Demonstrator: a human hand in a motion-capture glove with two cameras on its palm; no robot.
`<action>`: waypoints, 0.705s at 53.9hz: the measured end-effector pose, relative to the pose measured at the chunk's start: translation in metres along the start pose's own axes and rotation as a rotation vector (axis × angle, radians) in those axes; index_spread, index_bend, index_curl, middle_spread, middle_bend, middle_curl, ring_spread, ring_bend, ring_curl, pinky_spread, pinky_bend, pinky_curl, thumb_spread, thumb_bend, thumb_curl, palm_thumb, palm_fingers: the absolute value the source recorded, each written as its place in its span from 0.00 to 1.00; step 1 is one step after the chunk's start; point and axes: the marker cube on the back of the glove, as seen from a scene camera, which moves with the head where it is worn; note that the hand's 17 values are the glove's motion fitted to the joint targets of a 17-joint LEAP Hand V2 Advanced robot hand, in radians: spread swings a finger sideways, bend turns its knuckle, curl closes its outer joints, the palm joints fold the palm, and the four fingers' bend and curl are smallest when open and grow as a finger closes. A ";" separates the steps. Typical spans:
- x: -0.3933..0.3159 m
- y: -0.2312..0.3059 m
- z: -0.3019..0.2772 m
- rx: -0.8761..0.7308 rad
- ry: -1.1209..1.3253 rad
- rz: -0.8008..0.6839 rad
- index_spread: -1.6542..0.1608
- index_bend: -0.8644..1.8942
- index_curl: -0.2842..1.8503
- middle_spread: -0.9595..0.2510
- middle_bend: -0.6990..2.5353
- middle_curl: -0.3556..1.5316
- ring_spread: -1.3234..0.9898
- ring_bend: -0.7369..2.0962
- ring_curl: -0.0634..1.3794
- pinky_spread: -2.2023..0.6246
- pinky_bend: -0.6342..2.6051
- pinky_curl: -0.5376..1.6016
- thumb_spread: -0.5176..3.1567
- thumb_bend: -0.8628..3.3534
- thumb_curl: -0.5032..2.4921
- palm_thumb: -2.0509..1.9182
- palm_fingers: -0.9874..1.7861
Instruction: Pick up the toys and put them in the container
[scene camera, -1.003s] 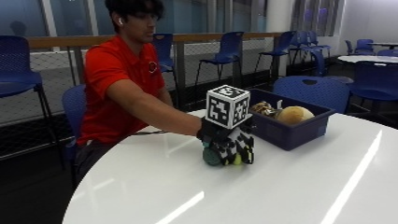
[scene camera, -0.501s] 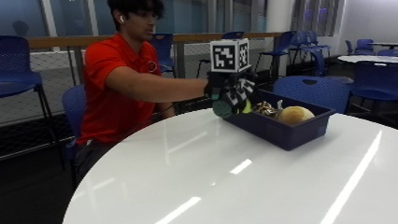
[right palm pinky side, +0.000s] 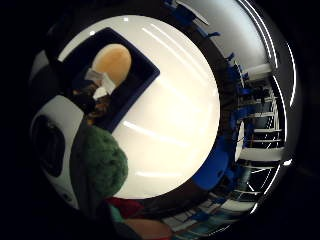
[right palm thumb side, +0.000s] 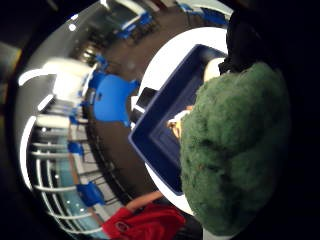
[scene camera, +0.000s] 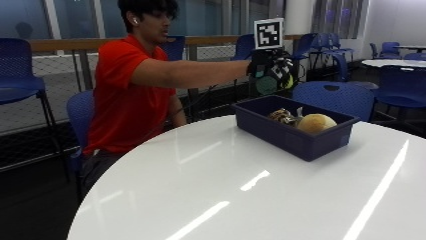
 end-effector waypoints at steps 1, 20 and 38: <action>-0.003 -0.001 0.001 0.001 0.009 -0.026 0.59 0.42 0.68 0.45 0.39 0.48 0.38 0.66 0.44 0.63 0.52 0.48 0.27 0.22 0.54 0.69 0.73; -0.024 -0.017 0.035 -0.051 0.068 0.061 0.57 0.40 0.72 0.43 0.35 0.49 0.37 0.63 0.43 0.62 0.50 0.47 0.28 0.21 0.55 0.68 0.69; -0.024 -0.010 0.057 -0.243 0.102 0.051 0.57 0.37 0.66 0.57 0.26 0.43 0.46 0.50 0.38 0.68 0.54 0.49 0.39 0.19 0.50 0.60 0.34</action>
